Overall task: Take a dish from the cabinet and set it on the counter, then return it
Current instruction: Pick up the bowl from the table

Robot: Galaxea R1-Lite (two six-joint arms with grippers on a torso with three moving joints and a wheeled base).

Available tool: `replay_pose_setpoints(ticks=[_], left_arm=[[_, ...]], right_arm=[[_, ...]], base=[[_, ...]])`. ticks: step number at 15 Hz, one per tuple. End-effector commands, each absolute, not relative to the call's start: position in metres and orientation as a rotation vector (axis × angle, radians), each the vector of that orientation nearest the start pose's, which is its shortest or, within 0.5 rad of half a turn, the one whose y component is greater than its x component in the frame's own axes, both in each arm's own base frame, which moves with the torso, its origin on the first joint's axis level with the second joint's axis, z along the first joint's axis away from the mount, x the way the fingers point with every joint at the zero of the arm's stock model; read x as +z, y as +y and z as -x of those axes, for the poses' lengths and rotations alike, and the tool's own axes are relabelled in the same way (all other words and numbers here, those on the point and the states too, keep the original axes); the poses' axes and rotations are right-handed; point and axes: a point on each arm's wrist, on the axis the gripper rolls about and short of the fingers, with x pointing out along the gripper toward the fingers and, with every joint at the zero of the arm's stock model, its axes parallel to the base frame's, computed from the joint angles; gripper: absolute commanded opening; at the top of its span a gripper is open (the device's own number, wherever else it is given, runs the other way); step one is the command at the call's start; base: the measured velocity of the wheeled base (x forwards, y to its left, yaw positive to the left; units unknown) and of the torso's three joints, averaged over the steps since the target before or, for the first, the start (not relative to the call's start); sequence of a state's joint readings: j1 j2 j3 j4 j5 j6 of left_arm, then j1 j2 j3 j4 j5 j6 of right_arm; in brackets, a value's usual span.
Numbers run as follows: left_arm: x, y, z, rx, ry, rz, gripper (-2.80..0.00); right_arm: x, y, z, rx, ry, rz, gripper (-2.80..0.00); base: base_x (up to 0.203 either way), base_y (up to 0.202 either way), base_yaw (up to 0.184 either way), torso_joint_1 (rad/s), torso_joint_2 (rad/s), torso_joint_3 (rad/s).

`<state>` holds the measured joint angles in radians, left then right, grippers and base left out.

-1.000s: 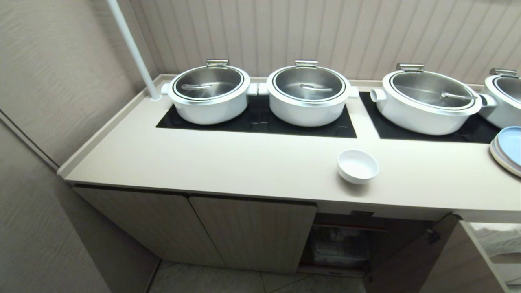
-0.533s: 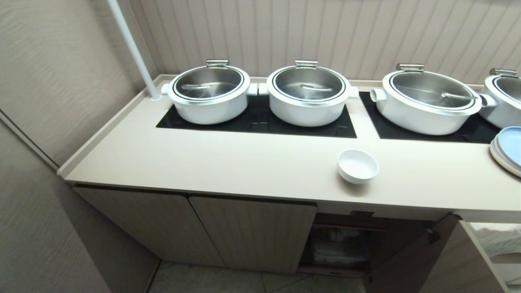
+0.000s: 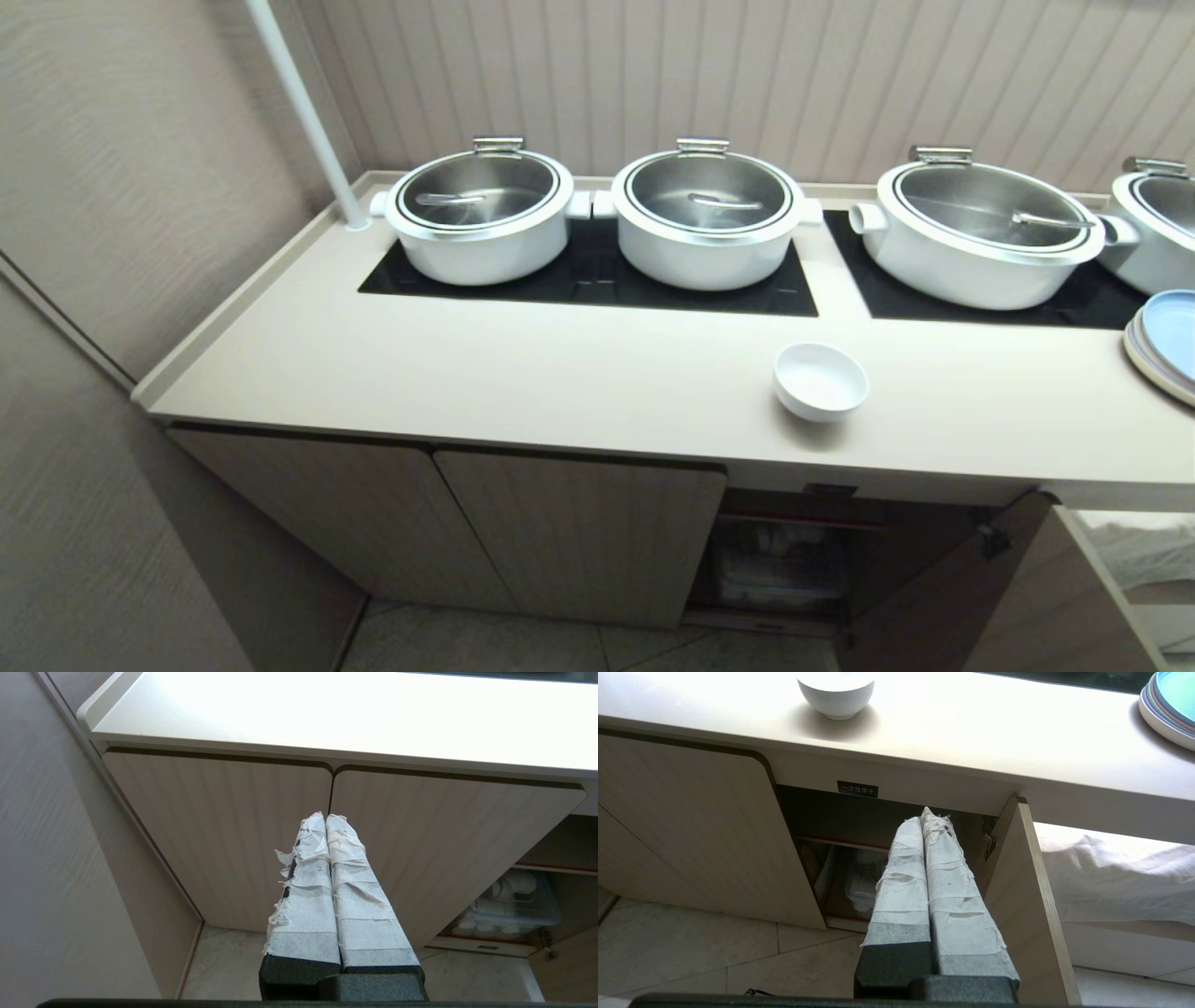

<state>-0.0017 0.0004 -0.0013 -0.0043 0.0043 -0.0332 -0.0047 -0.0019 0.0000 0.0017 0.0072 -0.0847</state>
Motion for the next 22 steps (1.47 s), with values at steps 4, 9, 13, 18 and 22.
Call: replay_pose_setpoints(ticks=[4,9,13,18,22], left_arm=[[0.0764,0.0001,0.0229,0.003,-0.006,0.034,-2.80],[0.0764,0.0001,0.0229,0.003,-0.006,0.034,-2.80],[0.0761,0.0001,0.0228,0.003,-0.005,0.034,-2.80],[0.0763,0.0001,0.0229,0.003,-0.006,0.034,-2.80],[0.0760,0.0001,0.0228,0.003,-0.005,0.034,-2.80]], right_arm=[[0.0753,0.0003,0.0228,0.003,0.001,0.086,-2.80],[0.0753,0.0003,0.0228,0.003,0.001,0.086,-2.80],[0.0753,0.0003,0.0228,0.003,0.001,0.086,-2.80],[0.0753,0.0003,0.0228,0.003,0.001,0.086,-2.80],[0.0753,0.0003,0.0228,0.003,0.001,0.086,-2.80]], base=[[0.000,0.000,0.000,0.000,0.00,0.000],[0.000,0.000,0.000,0.000,0.00,0.000],[0.000,0.000,0.000,0.000,0.00,0.000],[0.000,0.000,0.000,0.000,0.00,0.000],[0.000,0.000,0.000,0.000,0.00,0.000]])
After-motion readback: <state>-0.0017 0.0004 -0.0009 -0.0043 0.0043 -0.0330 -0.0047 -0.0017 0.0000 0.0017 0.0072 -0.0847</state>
